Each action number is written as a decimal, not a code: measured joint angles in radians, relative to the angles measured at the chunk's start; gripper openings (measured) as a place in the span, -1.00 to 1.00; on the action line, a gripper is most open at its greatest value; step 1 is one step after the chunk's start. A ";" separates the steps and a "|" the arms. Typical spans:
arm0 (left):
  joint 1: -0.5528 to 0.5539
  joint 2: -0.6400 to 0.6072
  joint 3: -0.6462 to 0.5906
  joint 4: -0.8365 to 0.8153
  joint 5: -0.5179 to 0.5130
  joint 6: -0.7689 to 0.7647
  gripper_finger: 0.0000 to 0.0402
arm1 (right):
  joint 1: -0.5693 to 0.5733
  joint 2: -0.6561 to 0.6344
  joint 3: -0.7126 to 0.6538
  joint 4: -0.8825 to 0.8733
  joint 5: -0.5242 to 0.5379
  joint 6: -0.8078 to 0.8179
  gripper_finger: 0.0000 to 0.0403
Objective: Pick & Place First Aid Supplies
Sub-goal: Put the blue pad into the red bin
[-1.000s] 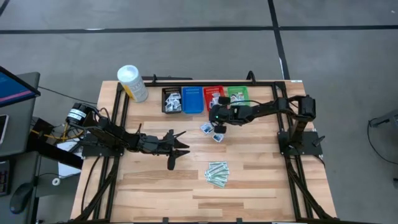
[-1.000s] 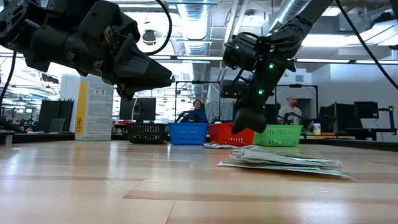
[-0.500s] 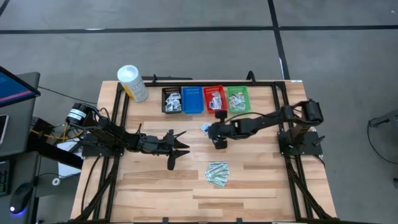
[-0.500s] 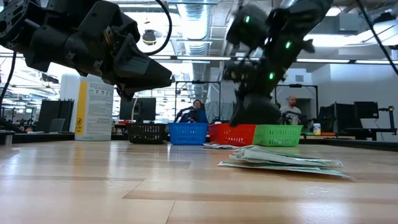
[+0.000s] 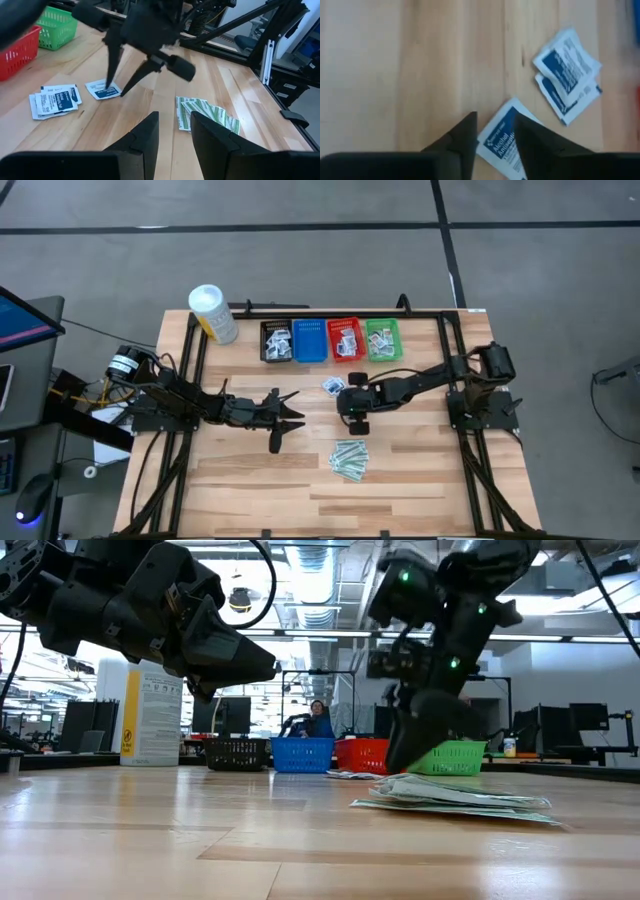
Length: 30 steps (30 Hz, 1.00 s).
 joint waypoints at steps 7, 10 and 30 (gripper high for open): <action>0.000 0.000 0.000 0.000 0.000 0.000 -0.44 | -0.036 0.036 0.000 0.006 0.005 0.058 -0.01; 0.000 0.000 0.000 0.000 0.000 0.000 -0.44 | -0.051 0.035 -0.022 0.037 0.001 0.064 0.10; 0.000 0.000 0.000 0.000 0.000 0.001 -0.44 | -0.127 0.036 -0.165 0.223 -0.212 0.105 -0.65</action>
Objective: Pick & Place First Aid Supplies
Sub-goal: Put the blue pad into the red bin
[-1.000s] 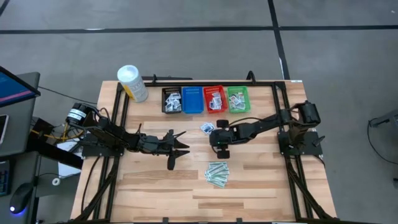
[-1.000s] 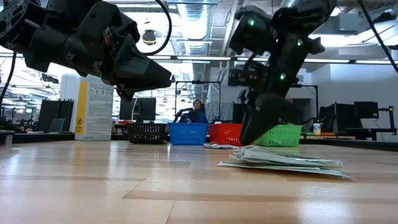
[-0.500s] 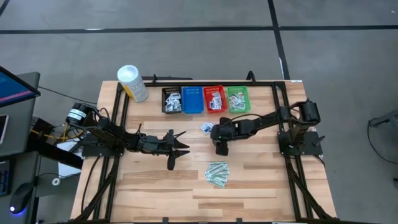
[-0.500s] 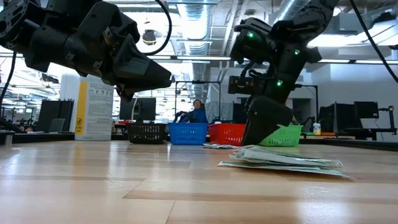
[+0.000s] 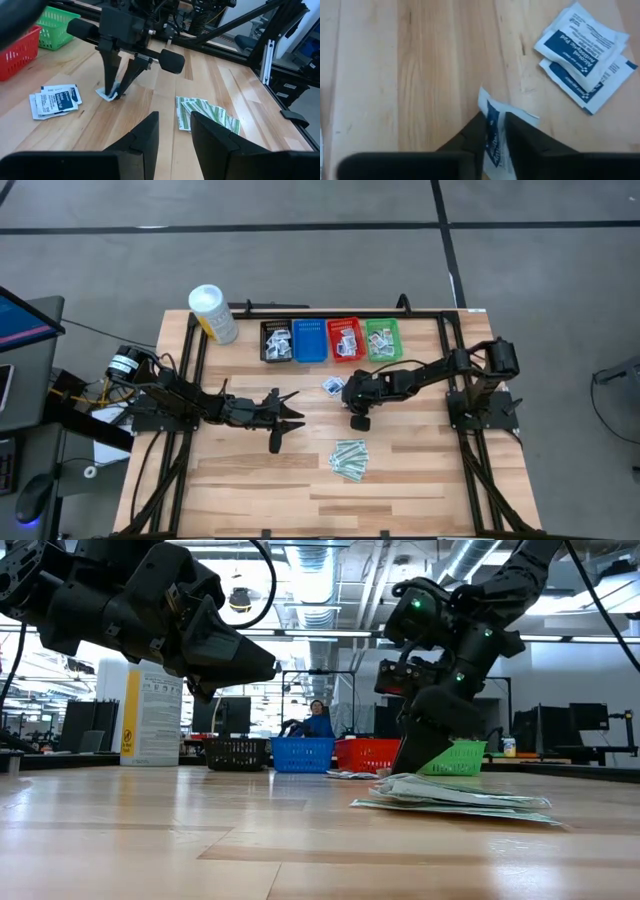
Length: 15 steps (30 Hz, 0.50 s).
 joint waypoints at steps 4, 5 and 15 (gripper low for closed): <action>0.000 0.000 0.000 0.000 0.000 0.000 -0.44 | 0.000 0.000 -0.001 0.004 0.000 -0.007 -0.90; 0.000 0.000 0.000 0.000 0.000 0.000 -0.44 | 0.000 0.000 -0.001 0.004 0.000 -0.011 -0.94; 0.000 0.000 0.000 0.000 0.000 0.000 -0.44 | 0.000 0.000 -0.001 0.005 0.000 -0.011 -0.93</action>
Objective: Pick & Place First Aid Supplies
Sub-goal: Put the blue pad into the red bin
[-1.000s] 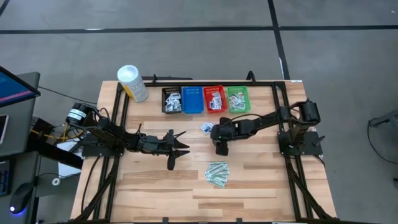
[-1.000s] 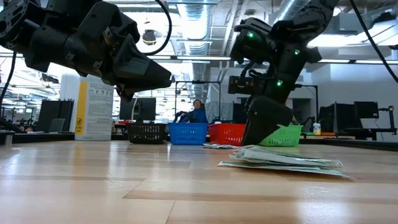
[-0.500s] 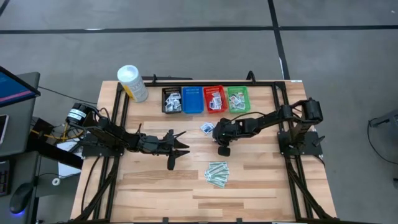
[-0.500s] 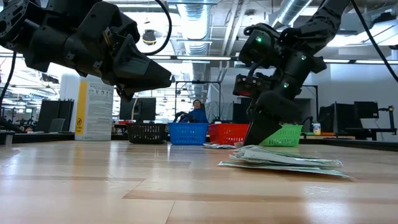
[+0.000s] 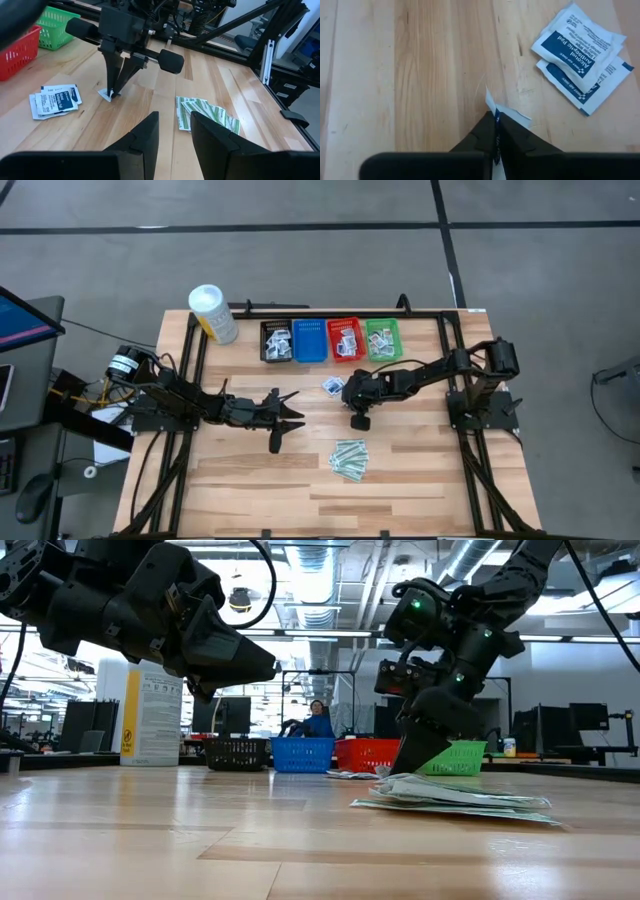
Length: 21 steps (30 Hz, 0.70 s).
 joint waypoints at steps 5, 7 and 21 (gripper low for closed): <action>0.000 0.000 0.000 0.000 0.000 0.000 -0.44 | 0.014 -0.055 0.017 -0.039 0.000 -0.037 -0.98; 0.000 0.000 0.000 0.000 0.000 0.000 -0.44 | 0.021 -0.090 0.024 -0.074 0.002 -0.070 -0.96; 0.000 0.000 -0.007 0.001 -0.004 -0.001 -0.44 | -0.097 -0.370 0.086 0.046 0.308 -0.239 -0.95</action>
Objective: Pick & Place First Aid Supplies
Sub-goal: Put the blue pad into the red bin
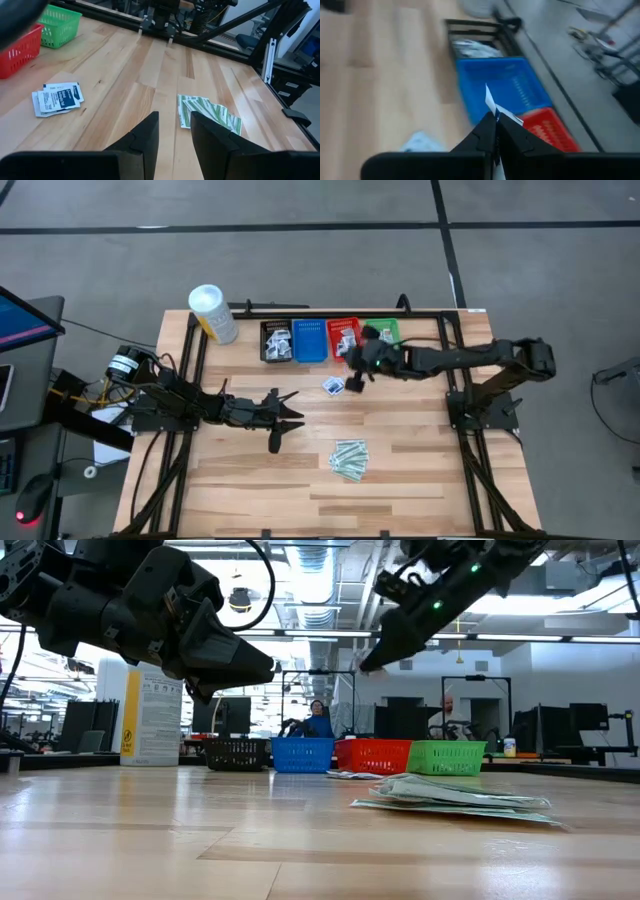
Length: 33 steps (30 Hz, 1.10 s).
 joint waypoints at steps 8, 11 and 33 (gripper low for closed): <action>-0.002 0.000 0.000 0.001 0.000 -0.006 -0.44 | -0.135 0.058 0.000 0.104 0.004 0.008 -0.92; -0.002 0.000 0.000 0.002 0.000 -0.012 -0.44 | -0.153 0.099 0.000 0.128 0.004 0.009 -0.82; -0.003 0.000 0.000 0.000 0.000 -0.021 -0.44 | -0.030 0.184 0.002 0.168 -0.021 0.011 -0.16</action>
